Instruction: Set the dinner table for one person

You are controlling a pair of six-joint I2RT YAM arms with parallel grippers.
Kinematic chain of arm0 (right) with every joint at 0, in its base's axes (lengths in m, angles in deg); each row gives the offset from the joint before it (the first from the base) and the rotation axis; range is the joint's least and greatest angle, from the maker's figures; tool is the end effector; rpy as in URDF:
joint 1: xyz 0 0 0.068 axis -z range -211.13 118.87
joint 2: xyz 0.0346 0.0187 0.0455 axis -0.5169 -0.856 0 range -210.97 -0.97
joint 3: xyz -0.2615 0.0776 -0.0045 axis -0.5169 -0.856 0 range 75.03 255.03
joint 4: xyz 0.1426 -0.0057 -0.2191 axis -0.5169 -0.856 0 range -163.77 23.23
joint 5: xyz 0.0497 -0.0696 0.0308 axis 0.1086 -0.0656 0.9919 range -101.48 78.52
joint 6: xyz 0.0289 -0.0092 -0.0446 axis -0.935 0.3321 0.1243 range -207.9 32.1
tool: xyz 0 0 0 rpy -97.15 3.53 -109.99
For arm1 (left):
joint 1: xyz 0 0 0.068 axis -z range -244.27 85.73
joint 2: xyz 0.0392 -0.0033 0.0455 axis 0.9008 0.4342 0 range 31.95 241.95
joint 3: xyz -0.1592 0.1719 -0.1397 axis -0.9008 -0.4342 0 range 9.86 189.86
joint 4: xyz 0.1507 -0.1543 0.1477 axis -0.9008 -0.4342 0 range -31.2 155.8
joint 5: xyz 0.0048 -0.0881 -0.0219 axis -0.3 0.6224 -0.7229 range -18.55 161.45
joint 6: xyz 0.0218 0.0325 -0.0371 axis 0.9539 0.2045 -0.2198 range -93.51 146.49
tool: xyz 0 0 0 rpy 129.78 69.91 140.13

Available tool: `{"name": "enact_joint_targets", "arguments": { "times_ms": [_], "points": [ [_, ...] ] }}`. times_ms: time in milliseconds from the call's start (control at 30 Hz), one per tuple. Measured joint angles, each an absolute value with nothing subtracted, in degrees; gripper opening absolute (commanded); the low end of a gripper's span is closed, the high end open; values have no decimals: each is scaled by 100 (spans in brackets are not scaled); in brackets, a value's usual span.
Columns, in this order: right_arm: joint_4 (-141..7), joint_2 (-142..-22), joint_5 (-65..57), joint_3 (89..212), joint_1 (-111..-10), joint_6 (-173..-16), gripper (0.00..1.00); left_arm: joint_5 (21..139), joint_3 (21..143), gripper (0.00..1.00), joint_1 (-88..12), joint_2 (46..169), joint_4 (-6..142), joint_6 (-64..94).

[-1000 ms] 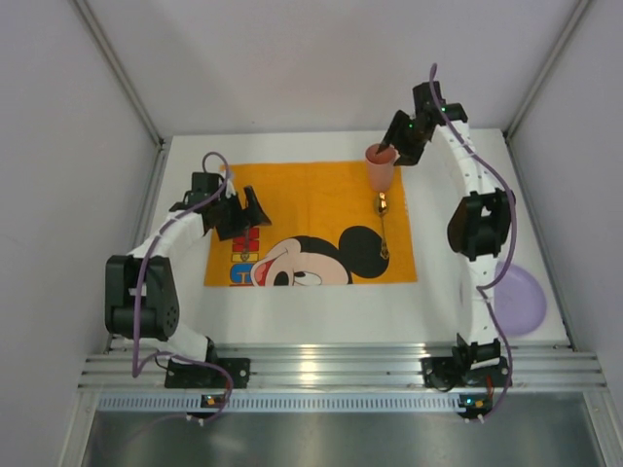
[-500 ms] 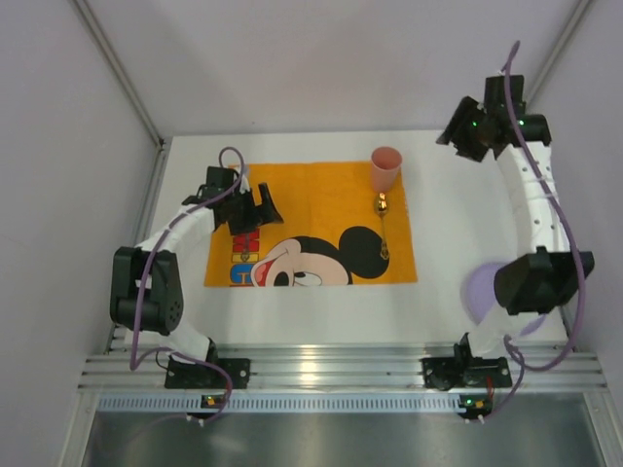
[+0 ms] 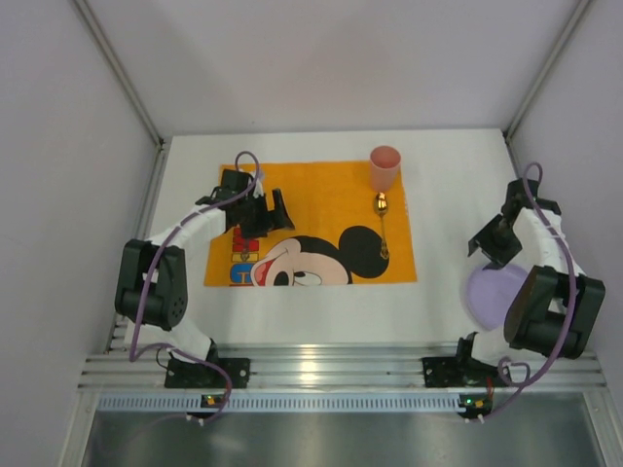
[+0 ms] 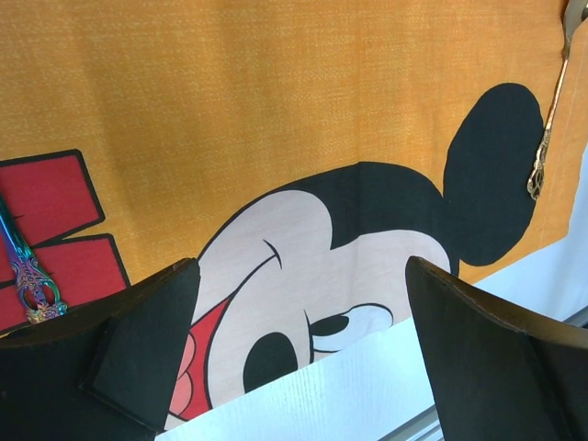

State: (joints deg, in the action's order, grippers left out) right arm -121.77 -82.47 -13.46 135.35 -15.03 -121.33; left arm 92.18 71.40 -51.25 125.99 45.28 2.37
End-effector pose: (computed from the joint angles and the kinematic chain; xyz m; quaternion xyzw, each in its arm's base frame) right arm 0.2468 -0.0724 0.2357 0.4176 0.9004 0.0011 0.1216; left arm 0.3303 -0.0893 0.2100 -0.0334 0.9341 -0.2610 0.2414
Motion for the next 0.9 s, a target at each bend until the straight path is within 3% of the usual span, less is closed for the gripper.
{"name": "enact_joint_targets", "arguments": {
  "times_ms": [400,567,667,900],
  "points": [
    [-11633,-9010,-1694,13235,-1481,-11939,41,9081,7140,99,-5132,12610,4518,307],
    [-11456,-9187,-1759,13089,-1479,-11847,19,9000,7140,99,-5147,12605,4513,366],
    [-11303,-9355,-1796,13095,-1479,-11821,0,8993,7146,99,-5151,12605,4483,374],
    [-11371,-9368,-1917,13233,-1477,-11781,0,8947,7288,99,-5129,12605,4327,412]
  ]
}}
